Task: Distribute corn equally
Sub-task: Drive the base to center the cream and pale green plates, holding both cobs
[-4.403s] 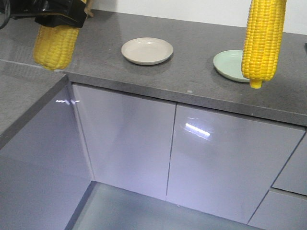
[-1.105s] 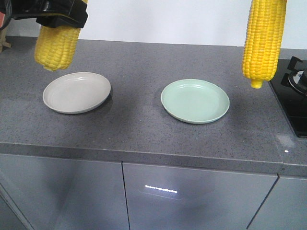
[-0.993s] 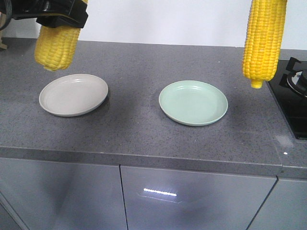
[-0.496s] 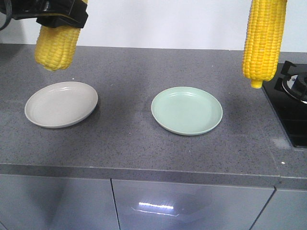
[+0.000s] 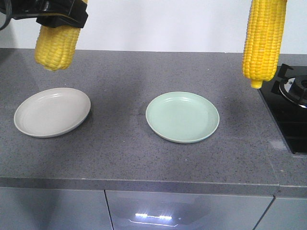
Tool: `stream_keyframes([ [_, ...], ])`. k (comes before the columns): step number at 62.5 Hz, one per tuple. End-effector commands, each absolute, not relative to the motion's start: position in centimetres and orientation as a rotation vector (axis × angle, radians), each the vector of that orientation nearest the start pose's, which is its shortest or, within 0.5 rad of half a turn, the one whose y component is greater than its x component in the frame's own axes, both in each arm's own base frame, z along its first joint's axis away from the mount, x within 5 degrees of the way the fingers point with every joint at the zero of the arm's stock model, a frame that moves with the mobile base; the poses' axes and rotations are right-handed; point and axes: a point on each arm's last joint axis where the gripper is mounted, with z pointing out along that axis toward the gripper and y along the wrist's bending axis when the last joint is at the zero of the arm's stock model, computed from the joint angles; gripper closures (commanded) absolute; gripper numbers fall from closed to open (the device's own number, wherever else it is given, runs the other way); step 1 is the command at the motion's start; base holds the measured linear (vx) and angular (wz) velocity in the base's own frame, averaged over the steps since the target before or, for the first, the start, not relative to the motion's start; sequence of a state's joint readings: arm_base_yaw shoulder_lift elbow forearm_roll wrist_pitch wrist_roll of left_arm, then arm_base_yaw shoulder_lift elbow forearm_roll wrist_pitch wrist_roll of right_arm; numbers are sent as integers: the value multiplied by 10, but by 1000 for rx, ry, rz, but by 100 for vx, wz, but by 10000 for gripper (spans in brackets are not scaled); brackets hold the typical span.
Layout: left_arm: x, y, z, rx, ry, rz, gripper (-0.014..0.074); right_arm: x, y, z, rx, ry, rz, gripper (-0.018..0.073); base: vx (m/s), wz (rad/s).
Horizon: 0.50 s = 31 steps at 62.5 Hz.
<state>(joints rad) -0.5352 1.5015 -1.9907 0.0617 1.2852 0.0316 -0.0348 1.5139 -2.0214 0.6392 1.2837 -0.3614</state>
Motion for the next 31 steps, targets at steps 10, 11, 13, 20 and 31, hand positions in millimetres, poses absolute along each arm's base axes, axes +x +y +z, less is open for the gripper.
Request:
stream_keyframes([
  [10, 237, -135, 520, 596, 2119, -213, 604, 266, 44, 536, -478, 2009, 569, 459, 4, -4],
  [11, 237, -135, 520, 596, 2119, -213, 604, 266, 44, 536, -478, 2009, 569, 459, 5, -4],
  [13, 237, -135, 520, 596, 2119, -213, 604, 266, 44, 536, -478, 2009, 569, 459, 5, -3],
  [20, 237, -135, 520, 596, 2119, -213, 604, 266, 44, 536, -478, 2009, 569, 459, 5, -3],
  [31, 237, -135, 520, 596, 2119, -213, 604, 266, 44, 536, -478, 2009, 569, 459, 5, -3],
])
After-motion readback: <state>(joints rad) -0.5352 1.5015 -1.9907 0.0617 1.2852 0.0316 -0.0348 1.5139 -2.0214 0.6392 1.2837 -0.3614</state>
